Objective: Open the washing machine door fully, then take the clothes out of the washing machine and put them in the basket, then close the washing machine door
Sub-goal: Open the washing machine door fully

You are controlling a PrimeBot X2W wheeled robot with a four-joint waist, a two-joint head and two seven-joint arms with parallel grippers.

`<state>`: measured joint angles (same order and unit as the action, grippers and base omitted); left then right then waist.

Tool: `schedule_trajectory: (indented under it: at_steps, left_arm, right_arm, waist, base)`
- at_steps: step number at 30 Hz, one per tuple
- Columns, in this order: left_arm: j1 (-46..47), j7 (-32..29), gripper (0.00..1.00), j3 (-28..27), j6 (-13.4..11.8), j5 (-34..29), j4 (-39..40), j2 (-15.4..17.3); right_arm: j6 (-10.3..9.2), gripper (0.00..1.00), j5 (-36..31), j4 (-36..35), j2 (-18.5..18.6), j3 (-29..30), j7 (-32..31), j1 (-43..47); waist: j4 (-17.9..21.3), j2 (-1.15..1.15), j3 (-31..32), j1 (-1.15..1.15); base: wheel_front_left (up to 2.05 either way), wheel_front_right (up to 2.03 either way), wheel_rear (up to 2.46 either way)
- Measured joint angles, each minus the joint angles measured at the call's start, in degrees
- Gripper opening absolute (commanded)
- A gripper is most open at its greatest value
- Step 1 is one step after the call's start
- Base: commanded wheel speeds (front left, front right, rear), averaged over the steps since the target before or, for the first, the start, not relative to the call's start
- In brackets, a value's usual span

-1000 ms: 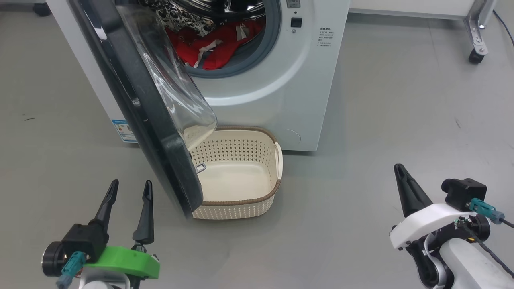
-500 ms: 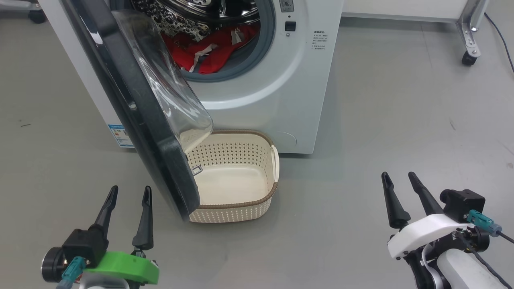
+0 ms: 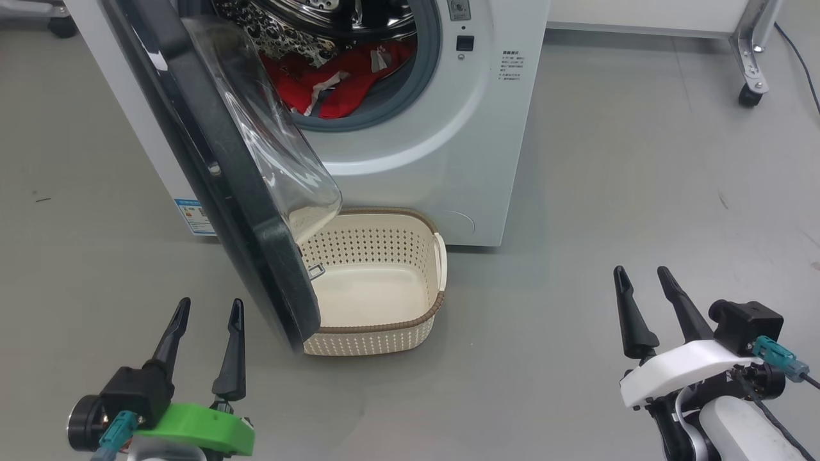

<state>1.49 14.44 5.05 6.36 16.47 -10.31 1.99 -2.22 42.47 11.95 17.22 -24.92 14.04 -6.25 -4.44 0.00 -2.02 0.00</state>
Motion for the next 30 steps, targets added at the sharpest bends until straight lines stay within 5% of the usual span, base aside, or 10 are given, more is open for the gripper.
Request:
schedule_trajectory:
  at_steps: [30]
  left_arm:
    - [-0.02,0.0,1.0,-0.04,0.07,0.15,-0.09,0.0]
  right_arm:
    - [1.38,1.0,-3.33,-0.76,-2.54,2.96,0.0,2.69]
  waist:
    - [-0.76,0.0,-0.89,0.0]
  base:
    - [0.0,0.0,0.0]
